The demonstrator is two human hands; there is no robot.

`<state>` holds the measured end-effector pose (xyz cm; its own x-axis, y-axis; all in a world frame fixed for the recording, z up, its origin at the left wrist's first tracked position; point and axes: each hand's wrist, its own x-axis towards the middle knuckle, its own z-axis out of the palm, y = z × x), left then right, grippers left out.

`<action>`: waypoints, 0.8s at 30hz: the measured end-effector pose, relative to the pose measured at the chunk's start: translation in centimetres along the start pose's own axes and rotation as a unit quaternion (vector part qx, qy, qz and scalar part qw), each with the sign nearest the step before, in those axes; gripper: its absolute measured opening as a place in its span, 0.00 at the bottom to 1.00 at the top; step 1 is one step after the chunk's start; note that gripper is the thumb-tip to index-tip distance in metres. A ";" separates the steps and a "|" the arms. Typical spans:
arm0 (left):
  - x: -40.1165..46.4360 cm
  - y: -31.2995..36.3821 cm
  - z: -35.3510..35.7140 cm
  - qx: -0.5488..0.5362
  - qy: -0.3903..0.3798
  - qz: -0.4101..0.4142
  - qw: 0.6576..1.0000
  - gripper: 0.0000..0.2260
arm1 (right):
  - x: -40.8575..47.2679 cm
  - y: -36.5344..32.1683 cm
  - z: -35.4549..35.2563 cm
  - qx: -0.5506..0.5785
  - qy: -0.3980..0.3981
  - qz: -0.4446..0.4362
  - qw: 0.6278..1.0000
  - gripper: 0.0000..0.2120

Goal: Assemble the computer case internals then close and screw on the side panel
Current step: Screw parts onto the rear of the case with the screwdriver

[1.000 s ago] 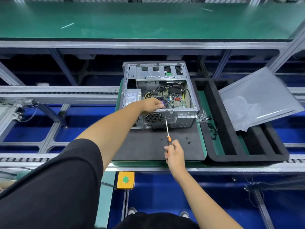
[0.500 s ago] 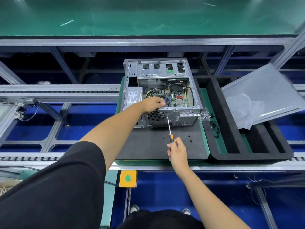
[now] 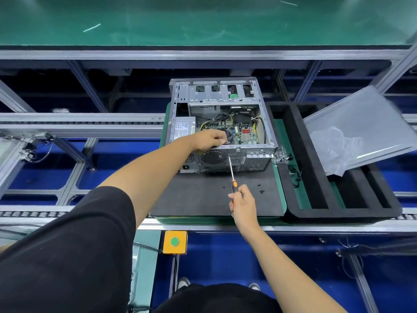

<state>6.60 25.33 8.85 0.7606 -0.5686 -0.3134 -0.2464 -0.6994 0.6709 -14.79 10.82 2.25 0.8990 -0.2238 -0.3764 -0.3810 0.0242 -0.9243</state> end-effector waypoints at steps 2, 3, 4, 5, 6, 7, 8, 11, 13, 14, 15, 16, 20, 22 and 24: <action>-0.1 -0.2 0.2 -0.003 0.023 0.002 1.000 0.14 | 0.2 0.1 -0.2 -0.004 0.003 -0.003 1.000 0.14; -0.1 -0.3 0.3 -0.003 0.035 0.001 0.999 0.14 | 0.2 0.1 -0.2 -0.007 0.004 -0.004 1.000 0.14; -0.2 -0.4 0.5 -0.003 0.044 0.001 0.999 0.15 | 0.3 0.1 -0.2 -0.009 0.004 -0.005 1.000 0.14; -0.2 -0.4 0.6 -0.007 0.052 0.000 0.999 0.15 | 0.3 0.1 -0.2 -0.011 0.004 -0.004 1.000 0.14; -0.2 -0.4 0.6 -0.012 0.058 0.000 0.998 0.15 | 0.4 0.1 -0.2 -0.011 0.002 -0.003 1.000 0.14; -0.2 -0.4 0.6 -0.015 0.064 -0.001 0.998 0.15 | 0.4 0.1 -0.2 -0.010 0.000 -0.003 1.000 0.14; -0.3 -0.4 0.7 -0.017 0.068 -0.001 0.998 0.15 | 0.4 0.1 -0.2 -0.008 -0.002 -0.002 1.000 0.14; -0.3 -0.5 0.7 -0.015 0.076 0.001 0.997 0.16 | 0.4 -0.1 -0.2 -0.007 -0.005 -0.004 1.000 0.14; -0.3 -0.6 0.8 -0.022 0.078 0.002 0.997 0.17 | 0.4 -0.2 -0.3 -0.010 -0.006 -0.005 1.000 0.14; -0.4 -0.6 0.9 -0.029 0.079 0.004 0.996 0.17 | 0.4 -0.3 -0.4 -0.014 -0.005 -0.006 1.000 0.14; -0.4 -0.5 0.9 -0.037 0.080 0.005 0.996 0.18 | 0.4 -0.4 -0.4 -0.018 -0.005 -0.008 1.000 0.14; -0.5 -0.5 0.9 -0.044 0.079 0.006 0.996 0.19 | 0.4 -0.5 -0.3 -0.020 -0.006 -0.009 1.000 0.14; -0.5 -0.5 1.0 -0.053 0.085 0.012 0.995 0.19 | 0.6 -0.9 -0.2 -0.012 -0.008 -0.008 1.000 0.14; -0.5 -0.5 1.0 -0.054 0.086 0.015 0.995 0.19 | 0.7 -1.1 -0.2 -0.010 -0.008 -0.005 1.000 0.15; -0.6 -0.4 1.0 -0.057 0.089 0.016 0.994 0.21 | 0.8 -1.2 -0.2 -0.010 -0.007 -0.003 1.000 0.14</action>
<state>5.68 25.54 8.08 0.8503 -0.4968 -0.1735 -0.2098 -0.6225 0.7539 -13.68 10.46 3.10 0.9045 -0.2103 -0.3711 -0.3789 0.0033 -0.9254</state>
